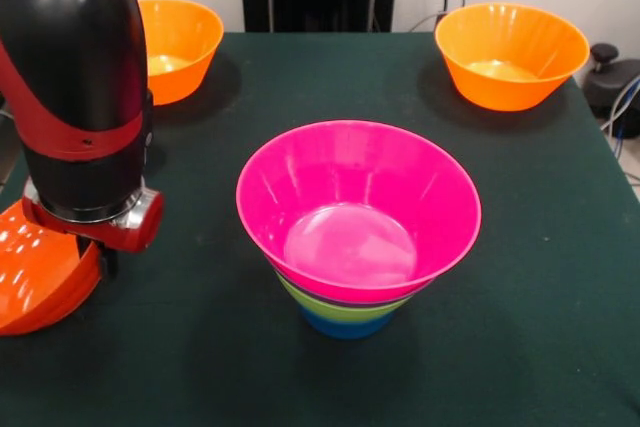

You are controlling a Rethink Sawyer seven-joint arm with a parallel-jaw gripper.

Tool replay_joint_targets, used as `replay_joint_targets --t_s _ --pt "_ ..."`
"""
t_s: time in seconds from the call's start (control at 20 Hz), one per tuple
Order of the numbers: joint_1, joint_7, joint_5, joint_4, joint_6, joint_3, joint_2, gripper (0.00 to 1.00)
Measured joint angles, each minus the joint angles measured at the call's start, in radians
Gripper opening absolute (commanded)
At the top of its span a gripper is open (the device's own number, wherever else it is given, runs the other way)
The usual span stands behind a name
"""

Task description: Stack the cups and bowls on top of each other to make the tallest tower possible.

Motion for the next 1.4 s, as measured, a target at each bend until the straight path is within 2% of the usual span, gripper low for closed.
replay_joint_targets --t_s 0.55,1.0,1.4 --pt "0.060 0.000 0.000 0.108 0.015 -0.060 -0.065 0.00" --pt "0.116 0.000 0.000 0.121 0.057 -0.115 -0.126 0.00" --pt "0.166 0.000 0.000 0.134 0.131 -0.165 -0.199 0.00"
